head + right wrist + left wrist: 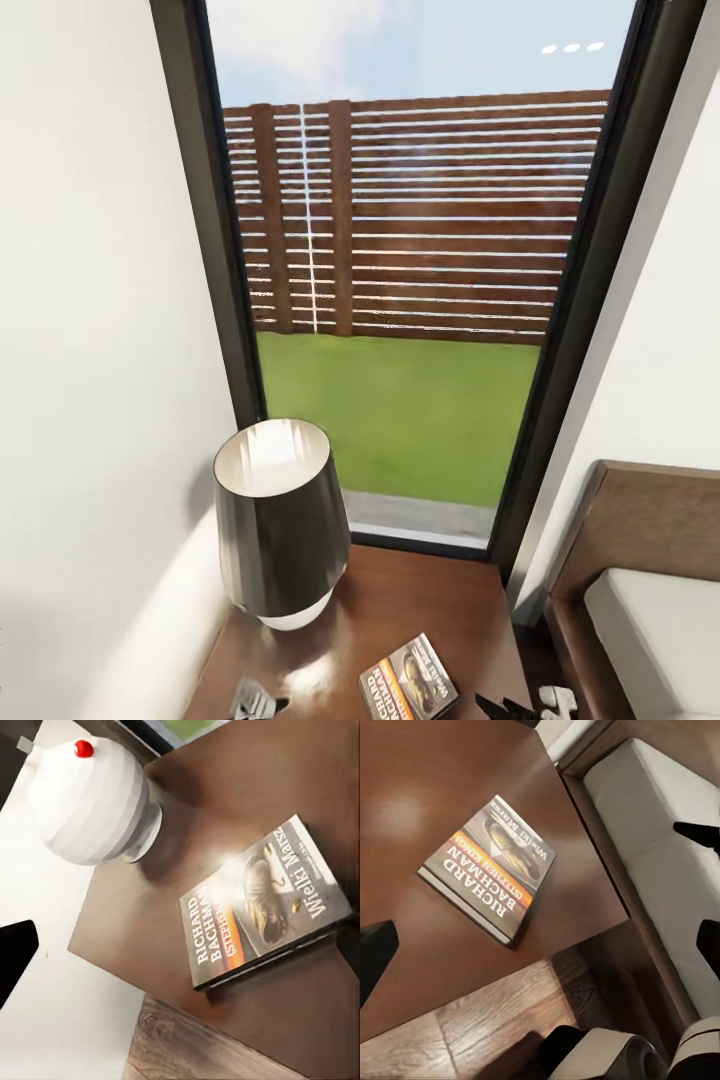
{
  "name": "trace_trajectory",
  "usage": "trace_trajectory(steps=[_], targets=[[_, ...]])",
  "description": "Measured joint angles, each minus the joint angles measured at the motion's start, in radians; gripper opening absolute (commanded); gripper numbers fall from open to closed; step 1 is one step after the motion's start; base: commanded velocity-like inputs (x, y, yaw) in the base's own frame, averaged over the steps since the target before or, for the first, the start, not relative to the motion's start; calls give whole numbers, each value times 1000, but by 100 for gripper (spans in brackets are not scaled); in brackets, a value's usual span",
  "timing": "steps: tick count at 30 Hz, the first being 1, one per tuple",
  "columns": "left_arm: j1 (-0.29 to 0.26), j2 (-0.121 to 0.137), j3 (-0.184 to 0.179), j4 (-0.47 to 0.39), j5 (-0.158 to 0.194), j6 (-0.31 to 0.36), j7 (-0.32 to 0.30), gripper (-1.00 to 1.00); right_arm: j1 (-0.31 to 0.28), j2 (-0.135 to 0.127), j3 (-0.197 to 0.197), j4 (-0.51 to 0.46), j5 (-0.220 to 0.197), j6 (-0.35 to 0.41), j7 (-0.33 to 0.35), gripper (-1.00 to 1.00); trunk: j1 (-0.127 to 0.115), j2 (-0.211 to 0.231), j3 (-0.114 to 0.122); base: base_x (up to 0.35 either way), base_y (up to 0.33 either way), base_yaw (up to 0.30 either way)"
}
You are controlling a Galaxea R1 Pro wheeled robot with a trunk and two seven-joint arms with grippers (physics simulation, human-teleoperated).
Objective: In the bedroom, move the book from the bed onto either nightstand, and place the two sandals side by side next to the bed.
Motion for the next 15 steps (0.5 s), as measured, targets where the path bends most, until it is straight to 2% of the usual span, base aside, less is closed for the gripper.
trace_trajectory(steps=[2, 3, 4, 6, 9, 12, 13, 15], targets=[[0, 0, 0, 16, 0, -19, 16, 100, 0, 0, -1, 0, -1, -38, -85, 100, -8, 14, 6, 0, 0, 0], [0, -1, 0, 23, 0, -28, 36, 100, 0, 1, -5, 0, -2, -63, -194, 100, -11, 21, 9, 0, 0, 0], [0, -1, 0, 25, 0, -31, 43, 100, 0, 1, -4, 0, -2, -69, -236, 100, -15, 28, 13, 0, 0, 0], [0, -3, 0, 30, 1, -37, 74, 100, 0, 1, -4, 0, -1, -87, -373, 100, -23, 42, 19, 0, 0, 0], [0, -3, 0, 31, 1, -39, 93, 100, 0, 1, -3, 0, 1, -106, -420, 100, -35, 63, 28, 0, 0, 0], [0, -3, 0, 37, 1, -40, 128, 100, 0, 1, -3, 0, 2, -177, -436, 100, -46, 84, 38, 0, 0, 0], [0, -4, -1, 61, 1, -47, 174, 100, 0, 0, -3, 1, 3, -236, -438, 100, -50, 91, 41, 0, 0, 0], [0, -4, 0, 82, 0, -58, 204, 100, 1, 0, -2, 2, 5, -280, -439, 100, -58, 105, 47, 0, 0, 0]])
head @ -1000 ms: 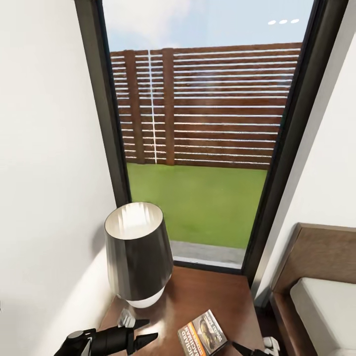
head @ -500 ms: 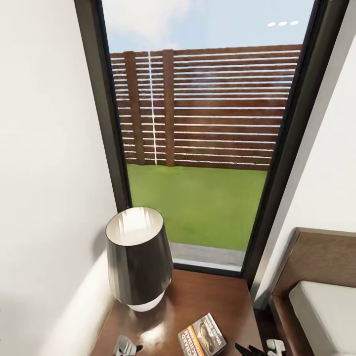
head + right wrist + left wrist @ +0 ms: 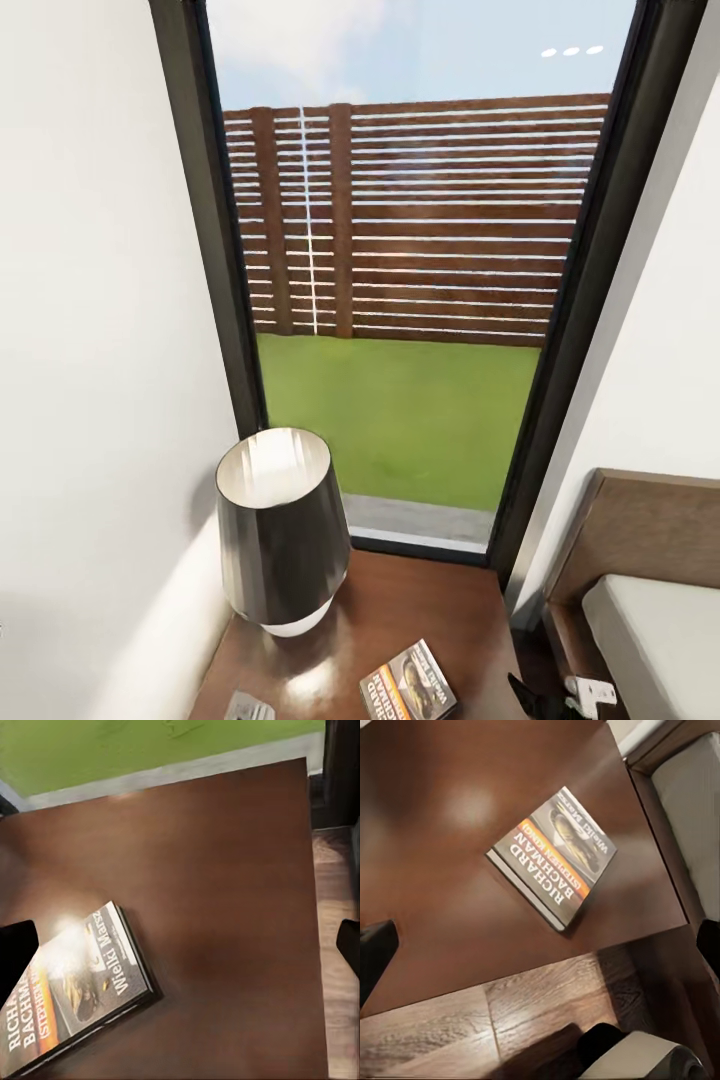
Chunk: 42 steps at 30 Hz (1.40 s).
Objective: In the bedroom, move the book from the bed onto either nightstand, and place the two sandals side by side next to the bed.
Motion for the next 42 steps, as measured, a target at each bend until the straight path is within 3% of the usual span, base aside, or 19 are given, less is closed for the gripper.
trace_trajectory(steps=[6, 14, 15, 17, 22, 27, 30, 33, 37, 42], targets=[[0, -4, -2, 28, 0, -39, 50, 100, 79, 1, 2, 0, 6, -79, -2, 100, -23, 42, 19, 0, 0, 0], [1, -12, -2, 113, -2, -72, 133, 100, 162, 3, 3, 1, 12, -92, -2, 100, -54, 98, 44, 0, 0, 0], [7, -10, -3, 124, -1, -87, 162, 100, 209, 3, 4, 1, 14, -93, -3, 100, -58, 105, 47, 0, 0, 0], [18, -10, -3, 126, -2, -91, 169, 100, 225, 3, 3, 1, 14, -93, -3, 100, -65, 119, 53, 0, 0, 0], [57, -6, -4, 128, -3, -93, 194, 100, 245, 5, 4, 1, 37, -93, -6, 100, -84, 154, 69, 0, 0, 0], [96, -3, -24, 129, -43, -88, 284, 100, 251, 11, 6, 2, 131, -59, -10, 100, -104, 189, 85, 0, 0, 0], [122, -2, -27, 130, -60, -86, 319, 100, 251, 14, 6, 2, 161, -47, -12, 100, -115, 210, 94, 0, 0, 0], [135, -2, -31, 130, -87, -86, 373, 100, 251, 15, 6, 2, 179, -44, -11, 100, -127, 231, 103, 0, 0, 0], [152, -2, -31, 130, -104, -86, 391, 100, 251, 15, 6, 2, 201, -39, -12, 100, -142, 259, 116, 0, 0, 0], [159, -2, -29, 129, -108, -87, 397, 100, 251, 15, 5, 1, 209, -37, -15, 100, -142, 259, 116, 0, 0, 0]])
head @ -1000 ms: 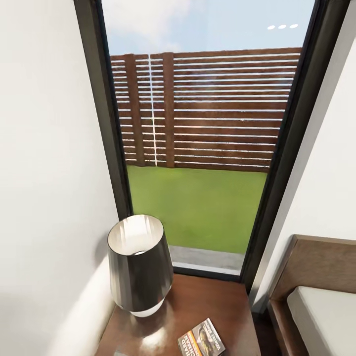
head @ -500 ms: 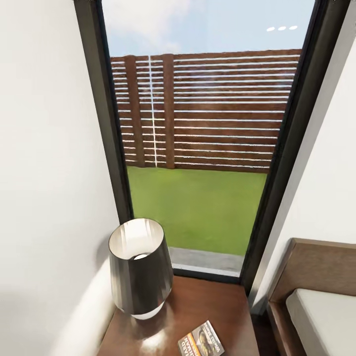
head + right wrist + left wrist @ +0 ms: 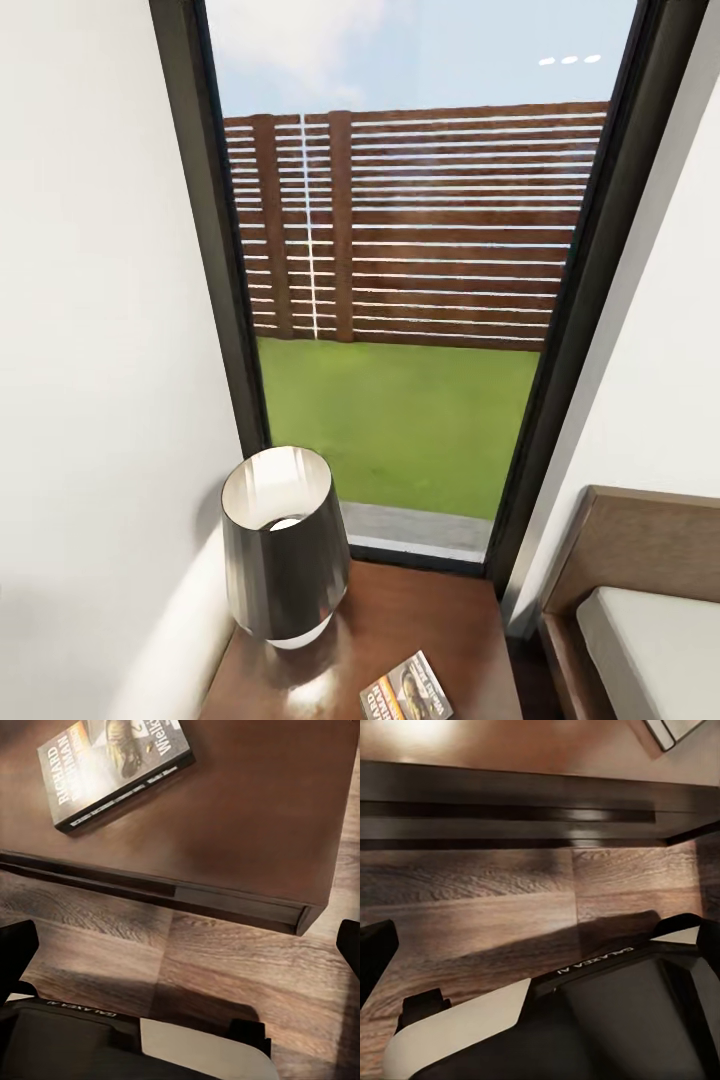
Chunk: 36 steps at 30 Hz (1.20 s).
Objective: In the bedroom, move the book from the bed onto either nightstand, and place the two sandals side by side next to the bed.
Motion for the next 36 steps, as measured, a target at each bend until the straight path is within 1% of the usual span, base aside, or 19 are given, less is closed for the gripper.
trace_trajectory(steps=[8, 18, 19, 21, 24, 28, 36], targets=[[1, 0, 5, -2, 2, -1, 1, 100, 0, 0, 0, -2, 1, -1, -1, 100, 0, 0, 0, 0, 0, 0], [1, -3, 0, -2, -1, -1, 1, 100, 0, 4, 0, -2, 2, -1, -1, 100, 0, 0, 0, 0, 0, 0], [1, -3, 1, -2, -1, -1, 1, 100, 0, 13, 1, -2, 3, -1, -1, 100, 0, 0, 0, 0, 0, 0], [1, -3, 1, -2, -1, -1, 1, 100, 0, 41, 2, -3, 2, -1, -1, 100, 0, 0, 0, 0, 0, 0], [1, -3, 0, -2, -1, -1, 1, 100, 0, 61, 1, -3, 2, -1, -1, 100, 0, 0, 0, 0, 0, 0], [1, -3, 0, -2, -1, -1, 1, 100, 0, 71, 0, -3, 1, 0, -1, 100, 0, 0, 0, 0, 0, 0], [1, -3, 0, -2, -1, -1, 1, 100, 0, 74, 0, -3, 1, 0, -1, 100, 0, 0, 0, 0, 0, 0]])
